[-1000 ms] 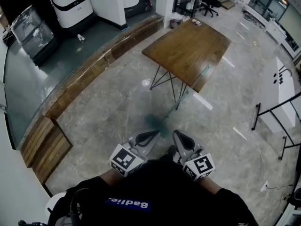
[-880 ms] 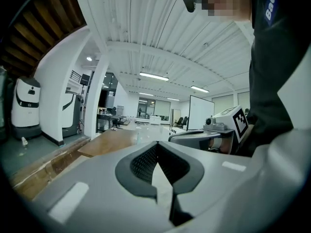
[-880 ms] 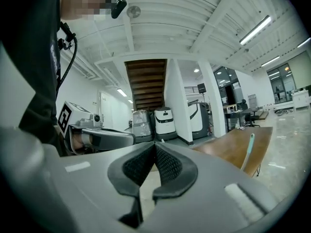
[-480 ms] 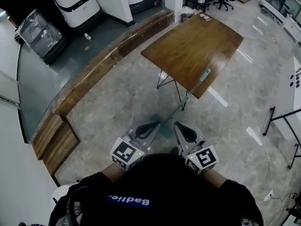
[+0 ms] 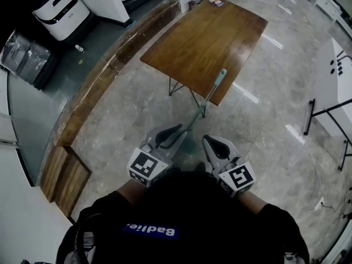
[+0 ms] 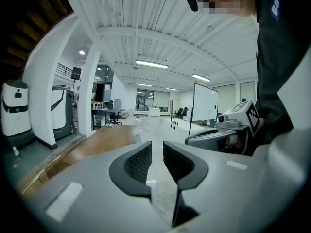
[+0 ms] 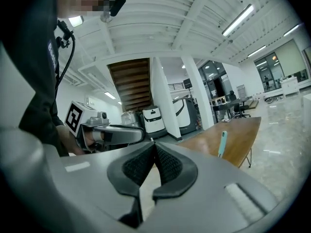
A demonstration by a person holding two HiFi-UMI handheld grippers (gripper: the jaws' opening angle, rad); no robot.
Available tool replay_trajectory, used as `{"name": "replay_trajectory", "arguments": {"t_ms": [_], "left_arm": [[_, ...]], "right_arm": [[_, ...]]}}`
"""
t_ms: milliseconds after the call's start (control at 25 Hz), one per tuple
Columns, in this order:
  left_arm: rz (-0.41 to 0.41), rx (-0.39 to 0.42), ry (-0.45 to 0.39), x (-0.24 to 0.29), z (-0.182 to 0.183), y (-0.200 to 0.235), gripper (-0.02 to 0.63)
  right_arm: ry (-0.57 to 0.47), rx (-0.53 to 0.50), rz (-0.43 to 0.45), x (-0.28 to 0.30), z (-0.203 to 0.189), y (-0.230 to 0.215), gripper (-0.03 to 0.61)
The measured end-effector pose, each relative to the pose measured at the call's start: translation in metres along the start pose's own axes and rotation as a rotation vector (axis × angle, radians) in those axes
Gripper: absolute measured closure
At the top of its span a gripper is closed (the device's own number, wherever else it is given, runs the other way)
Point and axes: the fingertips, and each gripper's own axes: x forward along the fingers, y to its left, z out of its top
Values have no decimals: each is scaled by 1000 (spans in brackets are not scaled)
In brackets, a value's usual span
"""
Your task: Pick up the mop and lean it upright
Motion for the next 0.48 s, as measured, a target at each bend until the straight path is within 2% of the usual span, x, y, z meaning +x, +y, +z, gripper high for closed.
{"name": "replay_trajectory", "arguments": {"t_ms": [240,480], "left_arm": [[-116,43,-5,31,9,14,506],[-216,60,29,65,-4,40,489]], "right_arm": [[-14,2,-166,-2,23,-15,572],[10,-25,-327,-6,19,-25,572]]}}
